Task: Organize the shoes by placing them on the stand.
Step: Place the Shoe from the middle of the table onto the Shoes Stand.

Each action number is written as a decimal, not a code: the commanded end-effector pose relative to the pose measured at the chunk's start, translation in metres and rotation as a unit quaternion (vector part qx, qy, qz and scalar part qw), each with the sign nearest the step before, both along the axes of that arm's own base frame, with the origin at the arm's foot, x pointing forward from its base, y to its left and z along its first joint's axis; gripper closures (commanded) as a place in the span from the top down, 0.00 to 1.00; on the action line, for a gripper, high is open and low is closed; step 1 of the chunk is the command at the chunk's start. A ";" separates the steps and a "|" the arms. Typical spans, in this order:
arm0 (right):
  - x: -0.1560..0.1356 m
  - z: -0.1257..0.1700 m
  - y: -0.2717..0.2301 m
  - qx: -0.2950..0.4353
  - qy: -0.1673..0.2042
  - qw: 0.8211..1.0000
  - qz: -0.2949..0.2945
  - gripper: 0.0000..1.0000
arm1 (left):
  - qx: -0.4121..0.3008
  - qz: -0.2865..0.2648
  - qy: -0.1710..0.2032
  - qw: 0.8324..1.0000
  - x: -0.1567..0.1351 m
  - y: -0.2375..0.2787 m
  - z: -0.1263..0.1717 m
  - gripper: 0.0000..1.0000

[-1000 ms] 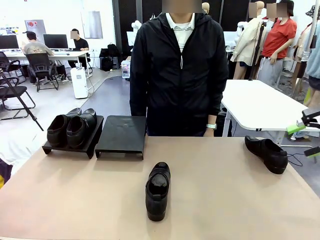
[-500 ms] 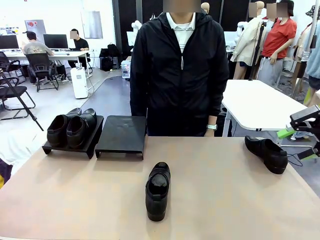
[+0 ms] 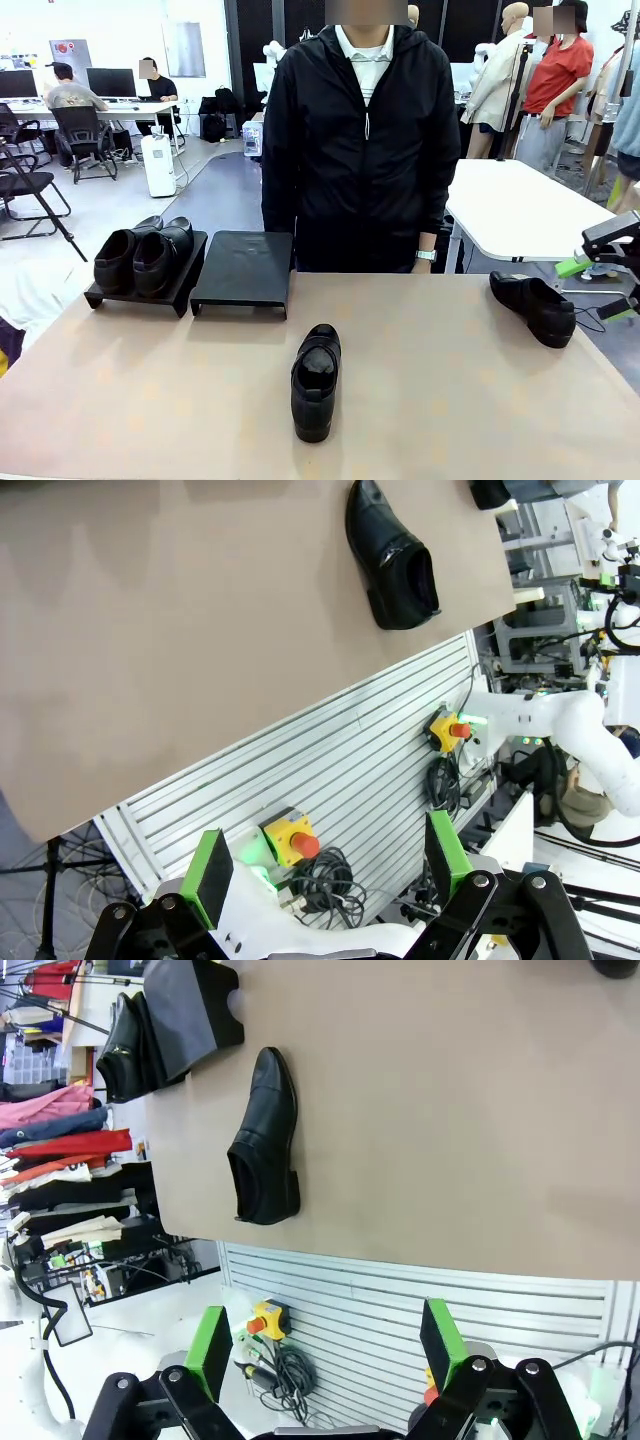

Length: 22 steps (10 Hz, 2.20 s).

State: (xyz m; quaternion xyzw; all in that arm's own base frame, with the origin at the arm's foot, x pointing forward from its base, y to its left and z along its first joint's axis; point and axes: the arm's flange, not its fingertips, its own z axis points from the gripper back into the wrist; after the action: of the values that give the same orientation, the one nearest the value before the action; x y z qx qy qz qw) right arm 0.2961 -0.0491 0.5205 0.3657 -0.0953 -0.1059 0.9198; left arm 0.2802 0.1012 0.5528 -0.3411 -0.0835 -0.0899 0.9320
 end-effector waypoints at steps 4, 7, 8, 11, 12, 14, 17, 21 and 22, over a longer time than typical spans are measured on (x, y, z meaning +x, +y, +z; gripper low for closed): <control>0.000 0.002 -0.002 0.005 -0.002 1.000 0.002 1.00 | -0.010 -0.009 -0.006 1.000 -0.001 0.001 0.001 1.00; 0.000 0.002 -0.002 0.005 -0.002 1.000 0.002 1.00 | 0.122 -0.034 0.030 0.992 0.019 -0.138 0.042 1.00; 0.000 0.002 -0.002 0.005 -0.002 1.000 0.002 1.00 | 0.175 -0.065 0.034 0.982 0.041 -0.220 0.043 1.00; 0.000 0.002 -0.002 0.005 -0.002 1.000 0.002 1.00 | 0.226 -0.042 0.020 0.973 0.069 -0.382 0.005 1.00; 0.000 0.002 -0.002 0.005 -0.002 1.000 0.002 1.00 | 0.237 -0.020 -0.005 0.971 0.069 -0.427 -0.012 1.00; 0.000 0.002 -0.002 0.005 -0.002 1.000 0.002 1.00 | 0.251 0.076 -0.033 0.964 0.081 -0.484 -0.052 1.00; 0.000 0.002 -0.002 0.005 -0.002 1.000 0.002 1.00 | 0.228 0.050 -0.037 0.972 0.076 -0.482 -0.061 1.00; 0.000 0.002 -0.002 0.005 -0.002 1.000 0.002 1.00 | 0.227 0.109 -0.011 0.968 0.084 -0.491 -0.082 1.00; 0.000 0.002 -0.002 0.005 -0.002 1.000 0.002 1.00 | 0.227 0.130 0.002 0.965 0.088 -0.504 -0.097 1.00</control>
State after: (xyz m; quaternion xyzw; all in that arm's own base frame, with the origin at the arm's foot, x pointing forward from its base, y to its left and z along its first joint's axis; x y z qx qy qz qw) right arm 0.2956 -0.0501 0.5207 0.3653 -0.0952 -0.1074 0.9198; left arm 0.3700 -0.3921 0.4554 -0.1154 -0.0862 -0.0092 0.9895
